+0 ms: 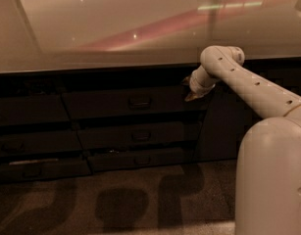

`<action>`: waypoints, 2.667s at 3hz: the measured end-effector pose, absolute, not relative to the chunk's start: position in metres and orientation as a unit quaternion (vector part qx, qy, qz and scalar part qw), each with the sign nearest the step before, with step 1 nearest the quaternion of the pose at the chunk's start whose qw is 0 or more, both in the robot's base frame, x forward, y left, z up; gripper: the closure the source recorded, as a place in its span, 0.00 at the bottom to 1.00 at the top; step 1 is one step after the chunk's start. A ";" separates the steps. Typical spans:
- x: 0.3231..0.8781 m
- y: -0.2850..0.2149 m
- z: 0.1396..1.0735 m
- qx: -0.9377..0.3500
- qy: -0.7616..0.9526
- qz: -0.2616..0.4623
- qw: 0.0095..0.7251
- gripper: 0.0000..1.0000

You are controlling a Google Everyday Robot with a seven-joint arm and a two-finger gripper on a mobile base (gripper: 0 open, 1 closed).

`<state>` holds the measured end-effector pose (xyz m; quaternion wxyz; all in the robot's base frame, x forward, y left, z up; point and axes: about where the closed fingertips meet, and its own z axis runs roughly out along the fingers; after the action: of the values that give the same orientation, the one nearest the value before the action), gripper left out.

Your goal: Open top drawer

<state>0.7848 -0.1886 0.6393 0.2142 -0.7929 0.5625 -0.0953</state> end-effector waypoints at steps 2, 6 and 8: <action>0.785 -0.189 0.639 -0.793 0.562 -0.095 0.214 1.00; 0.775 -0.188 0.631 -0.799 0.556 -0.094 0.210 1.00; 0.774 -0.190 0.630 -0.800 0.555 -0.095 0.208 1.00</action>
Offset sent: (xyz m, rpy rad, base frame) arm 0.0000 0.0000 0.0000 0.0000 0.0000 0.0000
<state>0.7742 -0.1897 0.6304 0.2079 -0.8001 0.5546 -0.0950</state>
